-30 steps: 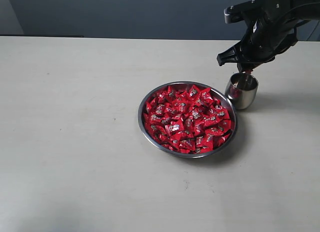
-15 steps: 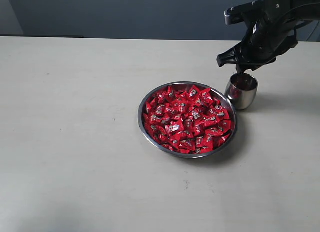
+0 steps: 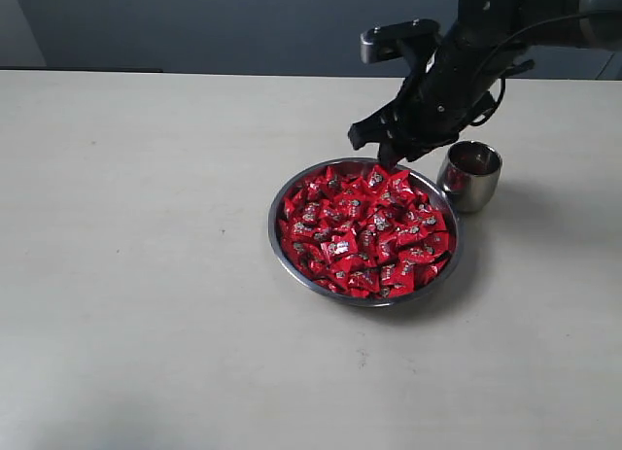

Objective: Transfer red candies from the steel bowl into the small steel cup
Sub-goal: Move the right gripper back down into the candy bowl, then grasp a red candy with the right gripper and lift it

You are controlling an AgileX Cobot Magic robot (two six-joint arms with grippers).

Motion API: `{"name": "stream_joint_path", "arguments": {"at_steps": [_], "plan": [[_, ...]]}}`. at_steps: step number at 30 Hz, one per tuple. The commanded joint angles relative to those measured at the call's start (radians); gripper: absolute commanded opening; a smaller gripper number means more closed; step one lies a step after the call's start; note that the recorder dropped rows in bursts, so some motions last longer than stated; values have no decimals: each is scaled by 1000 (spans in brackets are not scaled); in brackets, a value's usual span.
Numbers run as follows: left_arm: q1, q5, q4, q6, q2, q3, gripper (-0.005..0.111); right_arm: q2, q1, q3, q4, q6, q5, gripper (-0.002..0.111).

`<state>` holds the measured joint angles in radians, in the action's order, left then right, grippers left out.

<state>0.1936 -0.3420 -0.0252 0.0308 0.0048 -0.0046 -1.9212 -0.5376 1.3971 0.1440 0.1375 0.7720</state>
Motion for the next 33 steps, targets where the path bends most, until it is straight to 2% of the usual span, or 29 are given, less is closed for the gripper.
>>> {"name": "stream_joint_path", "arguments": {"at_steps": [1, 10, 18, 33], "plan": [[-7, 8, -2, -1, -5, 5, 0, 8, -57, 4, 11, 14, 35, 36], [-7, 8, -2, -1, -5, 5, 0, -40, -88, 4, 112, 20, 141, 36], [-7, 8, -2, -1, -5, 5, 0, -83, -131, 4, 123, 23, 143, 36], [-7, 8, -2, -1, -5, 5, 0, -120, -132, 4, 132, 20, 129, 36]]}}
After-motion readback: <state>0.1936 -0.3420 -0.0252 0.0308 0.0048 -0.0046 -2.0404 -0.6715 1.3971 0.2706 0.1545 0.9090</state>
